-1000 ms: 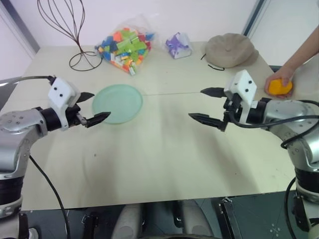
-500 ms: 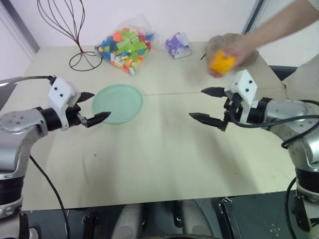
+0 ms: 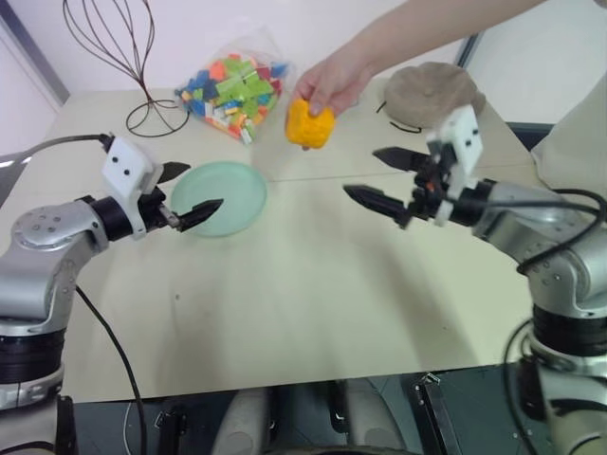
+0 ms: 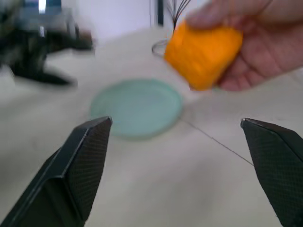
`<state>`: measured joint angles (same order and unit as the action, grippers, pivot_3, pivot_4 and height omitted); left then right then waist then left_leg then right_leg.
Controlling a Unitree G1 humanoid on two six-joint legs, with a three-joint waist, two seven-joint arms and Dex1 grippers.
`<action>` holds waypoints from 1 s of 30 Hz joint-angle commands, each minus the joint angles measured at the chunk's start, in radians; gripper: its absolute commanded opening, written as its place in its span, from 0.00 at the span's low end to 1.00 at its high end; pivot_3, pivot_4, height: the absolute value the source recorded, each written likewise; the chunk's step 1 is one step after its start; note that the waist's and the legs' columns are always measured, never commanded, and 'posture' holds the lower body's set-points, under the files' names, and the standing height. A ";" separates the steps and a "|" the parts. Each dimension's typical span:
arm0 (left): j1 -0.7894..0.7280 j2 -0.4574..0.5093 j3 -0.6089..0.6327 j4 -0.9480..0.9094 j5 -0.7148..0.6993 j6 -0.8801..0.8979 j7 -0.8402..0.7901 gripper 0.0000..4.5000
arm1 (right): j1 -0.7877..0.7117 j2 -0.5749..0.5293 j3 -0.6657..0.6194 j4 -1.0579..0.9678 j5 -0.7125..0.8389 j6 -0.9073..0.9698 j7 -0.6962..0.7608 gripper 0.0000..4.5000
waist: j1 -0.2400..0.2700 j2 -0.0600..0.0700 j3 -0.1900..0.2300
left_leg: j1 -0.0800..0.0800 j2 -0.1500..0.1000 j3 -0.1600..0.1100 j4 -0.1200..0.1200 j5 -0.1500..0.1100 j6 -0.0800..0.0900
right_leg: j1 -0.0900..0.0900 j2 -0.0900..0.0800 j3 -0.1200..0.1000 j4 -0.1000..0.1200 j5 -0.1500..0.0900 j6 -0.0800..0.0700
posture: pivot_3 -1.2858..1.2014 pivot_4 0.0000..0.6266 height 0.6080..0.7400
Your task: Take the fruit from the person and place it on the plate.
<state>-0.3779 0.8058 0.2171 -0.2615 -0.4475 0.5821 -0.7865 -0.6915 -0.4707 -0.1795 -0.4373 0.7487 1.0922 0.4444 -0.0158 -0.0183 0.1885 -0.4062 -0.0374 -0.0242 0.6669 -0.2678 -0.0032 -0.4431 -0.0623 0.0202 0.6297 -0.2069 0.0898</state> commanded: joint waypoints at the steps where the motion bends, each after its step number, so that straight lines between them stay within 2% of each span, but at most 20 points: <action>1: -0.008 0.014 0.015 -0.026 0.000 -0.017 -0.001 1.00 | -0.091 0.146 -0.112 0.005 0.118 0.133 -0.209 0.99 | 0.002 0.000 0.000 | 0.000 0.000 0.000 0.000 0.000 0.000 | 0.000 0.000 0.000 0.000 0.000 0.000 | 0.52 0.24 1.00; 4: -0.009 0.013 0.011 -0.028 0.000 -0.017 -0.001 1.00 | -0.134 0.241 -0.163 0.016 0.176 0.206 -0.321 0.99 | 0.006 0.000 0.000 | 0.000 -0.001 0.000 0.000 0.000 0.000 | 0.000 -0.001 0.000 0.000 0.000 0.000 | 0.52 0.24 1.00; 12: -0.007 0.015 0.009 -0.031 0.000 -0.018 -0.002 1.00 | -0.181 0.305 -0.165 0.094 0.171 0.218 -0.449 0.99 | -0.004 0.000 0.000 | 0.000 -0.001 0.000 0.000 0.000 0.000 | 0.000 0.000 -0.001 0.000 0.000 0.000 | 0.52 0.24 1.00; 20: 0.024 0.036 0.049 -0.063 -0.039 0.007 -0.026 1.00 | -0.207 0.334 -0.151 0.156 0.171 0.186 -0.488 0.99 | -0.004 0.000 0.000 | 0.000 -0.001 0.000 0.000 0.000 0.000 | 0.000 0.000 -0.001 0.000 0.000 0.000 | 0.52 0.24 1.00; 30: -0.008 0.019 0.159 -0.106 -0.208 0.073 -0.001 1.00 | -0.247 0.338 -0.125 0.214 0.164 0.143 -0.476 0.99 | -0.004 0.000 0.000 | 0.000 -0.001 0.000 0.000 0.000 0.000 | 0.000 0.001 -0.002 0.000 0.000 0.000 | 0.52 0.24 1.00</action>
<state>-0.3681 0.8217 0.3379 -0.3304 -0.6218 0.6486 -0.7957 -0.9061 -0.1357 -0.3096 -0.2098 0.9077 1.2590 -0.0421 -0.0203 -0.0181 0.1883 -0.4066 -0.0384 -0.0238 0.6667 -0.2677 -0.0031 -0.4433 -0.0616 0.0186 0.6294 -0.2067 0.0896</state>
